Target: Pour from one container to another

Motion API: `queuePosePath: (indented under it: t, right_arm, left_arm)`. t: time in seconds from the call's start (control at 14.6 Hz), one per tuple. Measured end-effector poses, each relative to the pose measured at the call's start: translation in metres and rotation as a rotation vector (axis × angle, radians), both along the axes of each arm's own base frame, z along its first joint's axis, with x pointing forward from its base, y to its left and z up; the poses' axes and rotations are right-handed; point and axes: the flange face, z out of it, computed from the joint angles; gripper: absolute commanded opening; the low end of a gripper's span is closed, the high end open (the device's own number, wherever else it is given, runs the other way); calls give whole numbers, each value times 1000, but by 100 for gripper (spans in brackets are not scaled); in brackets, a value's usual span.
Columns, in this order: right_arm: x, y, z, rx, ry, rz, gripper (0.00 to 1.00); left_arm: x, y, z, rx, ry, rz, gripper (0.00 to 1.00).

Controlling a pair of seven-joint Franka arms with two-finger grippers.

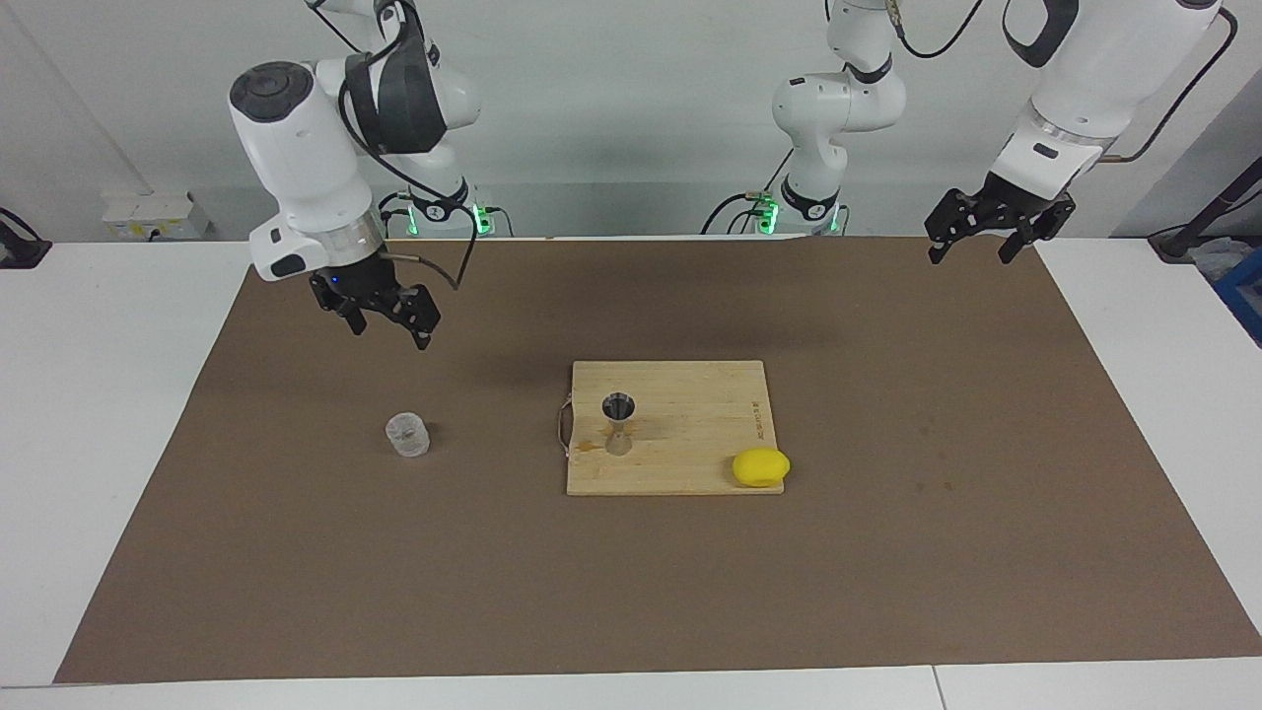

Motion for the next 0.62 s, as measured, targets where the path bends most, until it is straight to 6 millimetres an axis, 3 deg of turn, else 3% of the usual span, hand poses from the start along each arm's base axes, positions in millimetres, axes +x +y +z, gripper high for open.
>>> queuePosePath:
  t: [0.62]
  right_arm:
    - [-6, -37, 63, -44, 24, 13, 100]
  left_arm:
    - [0, 0, 0, 0, 0, 0, 100]
